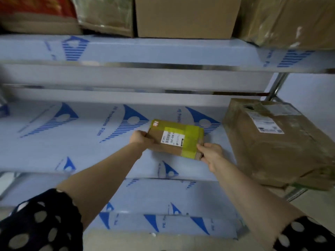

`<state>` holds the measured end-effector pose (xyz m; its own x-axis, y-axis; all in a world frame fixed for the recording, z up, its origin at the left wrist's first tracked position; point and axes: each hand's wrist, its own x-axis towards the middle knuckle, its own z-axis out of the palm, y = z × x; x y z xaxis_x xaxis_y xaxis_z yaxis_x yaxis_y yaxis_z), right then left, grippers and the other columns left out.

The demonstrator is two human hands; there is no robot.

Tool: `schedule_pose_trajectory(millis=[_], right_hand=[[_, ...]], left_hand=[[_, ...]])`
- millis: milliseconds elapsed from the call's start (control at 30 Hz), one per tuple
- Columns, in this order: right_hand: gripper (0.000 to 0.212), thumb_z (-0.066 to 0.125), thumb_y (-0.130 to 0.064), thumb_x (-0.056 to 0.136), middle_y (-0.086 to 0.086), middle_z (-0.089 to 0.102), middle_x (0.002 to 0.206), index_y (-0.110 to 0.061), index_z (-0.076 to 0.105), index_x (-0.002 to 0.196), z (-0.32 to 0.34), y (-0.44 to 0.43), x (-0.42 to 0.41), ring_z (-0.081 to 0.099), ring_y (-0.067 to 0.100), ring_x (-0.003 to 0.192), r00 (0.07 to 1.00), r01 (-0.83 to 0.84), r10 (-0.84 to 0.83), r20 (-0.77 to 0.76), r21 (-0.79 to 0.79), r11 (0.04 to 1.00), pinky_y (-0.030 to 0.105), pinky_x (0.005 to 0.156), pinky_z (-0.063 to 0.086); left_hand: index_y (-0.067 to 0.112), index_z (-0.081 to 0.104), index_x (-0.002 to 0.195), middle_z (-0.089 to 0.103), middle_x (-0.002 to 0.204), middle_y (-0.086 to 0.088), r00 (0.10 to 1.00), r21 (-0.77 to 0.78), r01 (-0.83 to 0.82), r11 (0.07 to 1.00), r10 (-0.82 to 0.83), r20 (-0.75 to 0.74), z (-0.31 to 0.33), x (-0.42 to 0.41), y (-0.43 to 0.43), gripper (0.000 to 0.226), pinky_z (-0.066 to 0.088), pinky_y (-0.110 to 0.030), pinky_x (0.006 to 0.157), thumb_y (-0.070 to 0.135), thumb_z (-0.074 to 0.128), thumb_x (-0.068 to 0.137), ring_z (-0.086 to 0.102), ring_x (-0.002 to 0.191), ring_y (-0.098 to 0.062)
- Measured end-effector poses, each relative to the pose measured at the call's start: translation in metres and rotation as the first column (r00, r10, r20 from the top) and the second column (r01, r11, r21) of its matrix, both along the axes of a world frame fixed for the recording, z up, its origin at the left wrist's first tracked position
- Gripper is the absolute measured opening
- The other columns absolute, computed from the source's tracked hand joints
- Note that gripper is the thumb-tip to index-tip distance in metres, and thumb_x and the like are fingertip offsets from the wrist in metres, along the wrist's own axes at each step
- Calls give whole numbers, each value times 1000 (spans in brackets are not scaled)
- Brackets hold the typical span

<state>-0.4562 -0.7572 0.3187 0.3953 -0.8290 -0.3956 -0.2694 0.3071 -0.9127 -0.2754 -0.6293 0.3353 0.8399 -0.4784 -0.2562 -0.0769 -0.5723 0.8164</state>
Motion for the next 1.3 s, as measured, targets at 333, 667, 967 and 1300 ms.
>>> schedule_pose_trajectory(millis=[333, 667, 967, 1300], right_hand=[[22, 60, -4, 91, 14, 66, 104, -3, 62, 113, 0, 148, 44, 63, 31, 97, 928, -371, 373, 14, -65, 926, 41, 83, 54], [30, 59, 0, 90, 18, 64, 113, 4, 60, 120, -3, 356, 173, 59, 22, 91, 724, -686, 690, -3, -101, 720, 31, 81, 49], [23, 59, -3, 91, 9, 68, 95, -3, 65, 113, -23, 627, 309, 64, 25, 89, 505, -863, 863, 32, -5, 505, 45, 91, 52], [19, 67, -14, 88, 13, 69, 92, -4, 67, 105, -40, 822, 450, 63, 24, 85, 360, -932, 932, 39, 43, 359, 40, 86, 52]], left_hand=[[7, 63, 106, 62, 99, -8, 908, -106, -417, 903, 418, -11, 6, -25, 209, 22, 42, -25, 69, 2, 65, 84, 57, 97, -26], [2, 64, 114, 63, 100, -15, 666, -204, -740, 641, 741, -89, 3, 22, 454, 31, 48, -31, 82, -7, 58, 85, 58, 90, -24], [10, 65, 107, 63, 93, -10, 397, -184, -911, 369, 904, -157, -13, 101, 732, 25, 44, -24, 62, 3, 63, 82, 57, 84, -21], [16, 67, 99, 67, 100, -6, 192, -151, -974, 169, 970, -148, -30, 190, 921, 12, 55, -40, 88, 13, 66, 88, 64, 96, -23]])
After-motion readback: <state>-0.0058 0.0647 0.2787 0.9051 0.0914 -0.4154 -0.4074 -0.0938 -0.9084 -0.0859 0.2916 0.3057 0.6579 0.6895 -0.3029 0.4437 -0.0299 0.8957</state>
